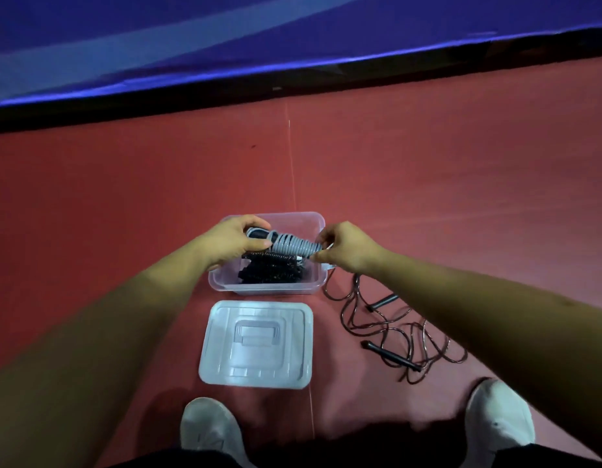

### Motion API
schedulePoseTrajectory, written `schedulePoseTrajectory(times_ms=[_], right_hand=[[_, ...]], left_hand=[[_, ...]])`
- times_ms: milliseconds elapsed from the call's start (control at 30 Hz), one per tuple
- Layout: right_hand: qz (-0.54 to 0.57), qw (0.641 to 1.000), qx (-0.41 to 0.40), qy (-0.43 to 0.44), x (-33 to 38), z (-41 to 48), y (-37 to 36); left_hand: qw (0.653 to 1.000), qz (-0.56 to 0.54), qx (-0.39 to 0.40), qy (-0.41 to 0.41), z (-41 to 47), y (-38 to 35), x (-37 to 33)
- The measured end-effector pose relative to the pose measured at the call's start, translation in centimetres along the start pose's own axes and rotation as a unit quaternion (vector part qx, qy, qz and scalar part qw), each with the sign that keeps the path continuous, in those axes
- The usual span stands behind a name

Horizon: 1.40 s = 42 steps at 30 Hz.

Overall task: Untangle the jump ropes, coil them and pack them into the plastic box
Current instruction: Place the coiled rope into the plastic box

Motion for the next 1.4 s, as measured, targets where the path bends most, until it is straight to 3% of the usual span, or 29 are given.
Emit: schedulePoseTrajectory(times_ms=[233,433,567,667,767,900,1033,1100,1267,1400], right_hand=[[-0.096,0.995,0.028,-0.023,-1.8,9.5,-5.9],[-0.156,0.988,0.017,-0.007,-2.6,13.4,-8.3],[-0.146,0.989,-0.013,0.021,-2.8,12.2,-6.4],[-0.117,0.990,-0.063,0.045,-3.9,9.1,-3.1],[-0.112,0.988,-0.103,0.031,-7.0,5.2,-0.3],[-0.110,0.988,-0.092,-0.049,-13.0,0.0,0.6],[-0.097,0.988,-0.052,-0.106,-18.1,-4.8,-1.5],[-0.093,0.986,-0.039,-0.132,-20.6,-6.7,-3.0],[-0.127,0.976,0.018,-0.178,-25.9,-9.6,-5.9],[-0.133,0.971,0.080,-0.184,-29.9,-11.0,-7.8]], left_hand=[[0.998,0.010,-0.046,0.041,6.0,1.4,8.1],[0.986,0.119,-0.106,0.040,8.4,1.4,11.6],[0.967,0.221,-0.122,0.029,8.7,0.2,10.9],[0.964,0.211,-0.160,0.002,7.7,-0.9,7.6],[0.966,0.177,-0.170,-0.079,6.2,-3.7,3.2],[0.968,0.164,-0.104,-0.158,4.6,-9.8,-1.8],[0.967,0.180,0.075,-0.162,3.3,-18.2,-2.7],[0.957,0.222,0.125,-0.139,3.3,-21.6,-1.5],[0.948,0.278,0.143,-0.052,4.9,-27.3,3.8],[0.932,0.316,0.172,-0.054,6.0,-31.3,7.1]])
Point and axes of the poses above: each hand's wrist, its own z-axis towards the middle knuckle, its own y-axis out of the back of the hand, x = y × z, the point moved 5 cm from there along z, towards the middle knuckle, and after that the axes turned 7 degrees about x, right-handed, at the moved point
